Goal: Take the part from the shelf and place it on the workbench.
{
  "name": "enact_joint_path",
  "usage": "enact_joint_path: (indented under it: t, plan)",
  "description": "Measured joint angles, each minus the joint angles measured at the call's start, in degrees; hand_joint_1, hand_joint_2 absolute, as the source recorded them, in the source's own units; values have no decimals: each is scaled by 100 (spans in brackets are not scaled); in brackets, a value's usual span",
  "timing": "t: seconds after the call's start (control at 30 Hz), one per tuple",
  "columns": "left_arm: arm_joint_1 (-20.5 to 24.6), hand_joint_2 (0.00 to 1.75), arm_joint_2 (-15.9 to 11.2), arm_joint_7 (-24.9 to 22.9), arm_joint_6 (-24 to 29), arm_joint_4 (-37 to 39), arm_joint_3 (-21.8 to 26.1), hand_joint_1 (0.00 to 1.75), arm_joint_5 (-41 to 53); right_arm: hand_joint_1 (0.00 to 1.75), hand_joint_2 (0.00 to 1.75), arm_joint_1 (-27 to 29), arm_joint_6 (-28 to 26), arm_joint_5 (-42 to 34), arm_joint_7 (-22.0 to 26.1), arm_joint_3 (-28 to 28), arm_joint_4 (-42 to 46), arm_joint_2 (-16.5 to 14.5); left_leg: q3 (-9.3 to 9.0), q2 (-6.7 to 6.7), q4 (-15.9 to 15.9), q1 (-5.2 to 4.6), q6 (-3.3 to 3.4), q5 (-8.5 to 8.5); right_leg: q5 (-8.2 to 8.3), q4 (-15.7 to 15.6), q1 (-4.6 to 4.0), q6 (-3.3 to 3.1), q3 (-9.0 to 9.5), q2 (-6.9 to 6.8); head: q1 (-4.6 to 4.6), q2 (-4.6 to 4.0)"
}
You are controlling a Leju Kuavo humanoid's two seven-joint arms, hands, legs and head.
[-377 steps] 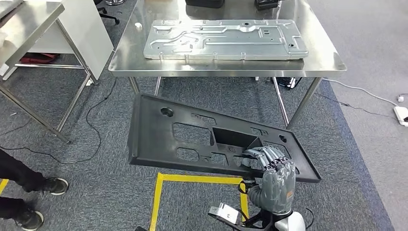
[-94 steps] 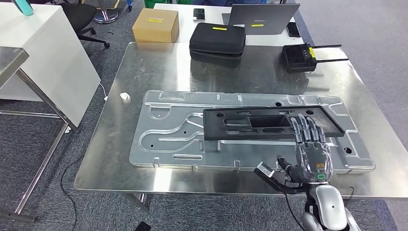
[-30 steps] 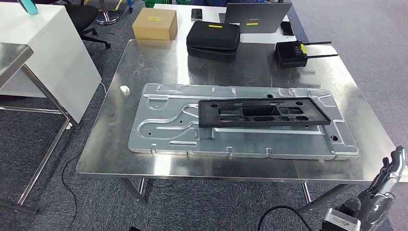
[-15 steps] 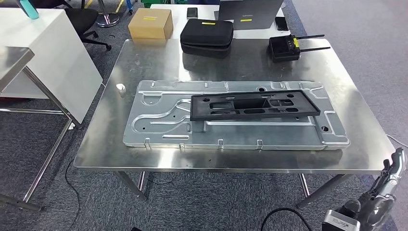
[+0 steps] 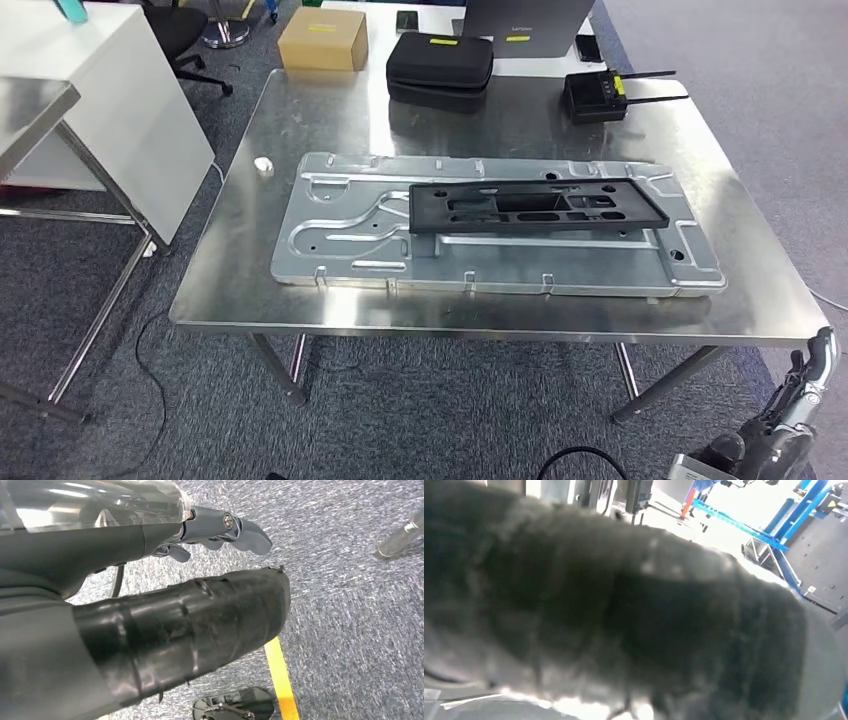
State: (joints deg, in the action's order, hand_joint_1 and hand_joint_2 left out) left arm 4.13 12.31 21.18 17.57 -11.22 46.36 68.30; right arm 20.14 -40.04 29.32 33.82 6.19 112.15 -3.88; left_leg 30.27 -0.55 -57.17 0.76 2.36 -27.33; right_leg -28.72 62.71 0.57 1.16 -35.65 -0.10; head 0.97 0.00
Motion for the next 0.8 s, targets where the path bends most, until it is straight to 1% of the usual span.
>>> enact_joint_path:
  t: [0.07,0.1,0.13,0.17,0.2,0.23,0.27,0.3,0.33,0.37,0.4,0.43,0.47,0.5,0.53,0.57,0.6,0.63,0.67,0.7,0.73,0.77,0.8]
  plan:
    - [2,0,0,-3,2,1,3,0,2,0,0,18,-1,-21,15,0,3,-19,106,-10,-2,-6,36,82,-497,660,22,53,-220,6,9,0]
    - [-2,0,0,-5,3,1,4,0,2,0,0,28,-1,-33,17,0,3,-29,166,-13,-11,-9,34,118,-652,959,30,72,-291,5,10,0]
    - [-7,0,0,-8,3,1,5,0,2,0,0,39,-1,-44,21,0,2,-38,225,-16,-25,-12,29,151,-697,1103,35,83,-281,4,9,0]
    - [-10,0,1,-10,4,1,7,0,2,0,0,47,-1,-50,27,0,2,-46,280,-17,-44,-12,21,179,-633,1039,39,86,-168,4,10,0]
    - [-10,0,1,-13,4,1,8,0,2,0,0,52,0,-55,36,0,2,-55,331,-15,-68,-12,9,203,-492,755,41,80,57,3,9,0]
    - [-9,0,2,-16,4,1,8,0,2,0,0,53,0,-55,48,0,2,-63,372,-13,-94,-12,-8,223,-367,329,42,64,344,3,9,0]
    - [-9,0,3,-21,5,1,9,0,2,0,0,55,0,-55,60,0,2,-74,403,-8,-114,-17,-33,245,-266,-40,28,40,582,6,8,0]
    - [-9,0,3,-25,5,0,9,0,2,0,0,65,0,-55,75,0,4,-89,421,-5,-126,-21,-64,268,-200,-301,9,10,736,9,8,0]
    - [-6,0,3,-28,8,0,10,0,2,0,0,76,0,-55,86,0,7,-104,432,-2,-133,-23,-100,293,-187,-435,-11,-23,790,13,6,0]
    - [-5,0,3,-32,10,1,10,0,1,0,0,89,0,-55,95,0,8,-121,437,-1,-124,-24,-140,323,-159,-442,-32,-59,763,16,5,0]
    - [-7,0,3,-33,11,1,11,0,-3,0,0,102,0,-56,105,0,10,-136,445,-2,-114,-25,-183,352,-125,-466,-29,-105,730,18,4,0]
    - [-7,0,4,-35,14,1,15,0,-11,0,0,109,0,-60,110,0,10,-154,466,2,-131,-20,-221,336,-89,-499,-17,-151,700,13,4,0]
    - [-11,0,4,-34,16,1,20,0,-21,0,0,119,1,-64,117,0,10,-173,505,7,-201,-17,-253,238,-35,-517,-3,-202,660,8,0,0]
    - [-16,0,4,-33,19,0,26,0,-33,0,0,132,1,-71,124,0,10,-198,575,13,-388,-14,-280,33,25,-534,11,-247,608,2,-7,0]
    - [-17,0,4,-32,22,-1,31,0,-45,0,0,150,1,-78,128,-1,9,-224,669,18,-688,-6,-298,-248,76,-533,10,-277,545,-6,-12,0]
    - [-18,0,4,-31,26,0,34,0,-58,0,0,172,2,-82,132,-3,6,-245,771,19,-1057,-6,-315,-530,124,-527,4,-297,474,-10,-19,0]
    - [-19,0,4,-31,31,0,38,0,-72,0,0,195,2,-87,134,-6,2,-266,845,19,-1408,-4,-329,-732,173,-515,-4,-302,401,-13,-22,0]
    - [-20,0,4,-30,36,0,43,0,-84,0,0,218,2,-90,136,-13,-2,-283,853,19,-1625,-4,-336,-801,217,-499,-12,-301,329,-17,-21,0]
    - [-21,0,4,-30,42,0,51,0,-93,0,0,238,1,-94,137,-22,-7,-302,761,18,-1643,-4,-334,-749,256,-475,-17,-293,256,-18,-22,0]
    - [-21,0,4,-28,48,-1,60,0,-98,0,0,257,1,-98,137,-32,-9,-321,570,19,-1452,-5,-323,-616,286,-445,-20,-282,189,-19,-22,0]
    - [-19,0,4,-26,55,-1,72,0,-100,0,0,274,0,-103,138,-44,-10,-341,288,20,-1082,-6,-304,-473,310,-407,-22,-267,133,-18,-22,0]
    - [-13,0,3,-25,61,-1,85,0,-103,0,0,290,-1,-108,141,-56,-11,-361,-10,22,-647,-16,-277,-407,332,-367,-30,-245,82,-18,-23,0]
    - [-8,0,2,-23,68,-1,102,0,-106,0,0,305,0,-115,145,-71,-13,-381,-217,25,-324,-29,-244,-359,357,-339,-34,-219,54,-17,-19,0]
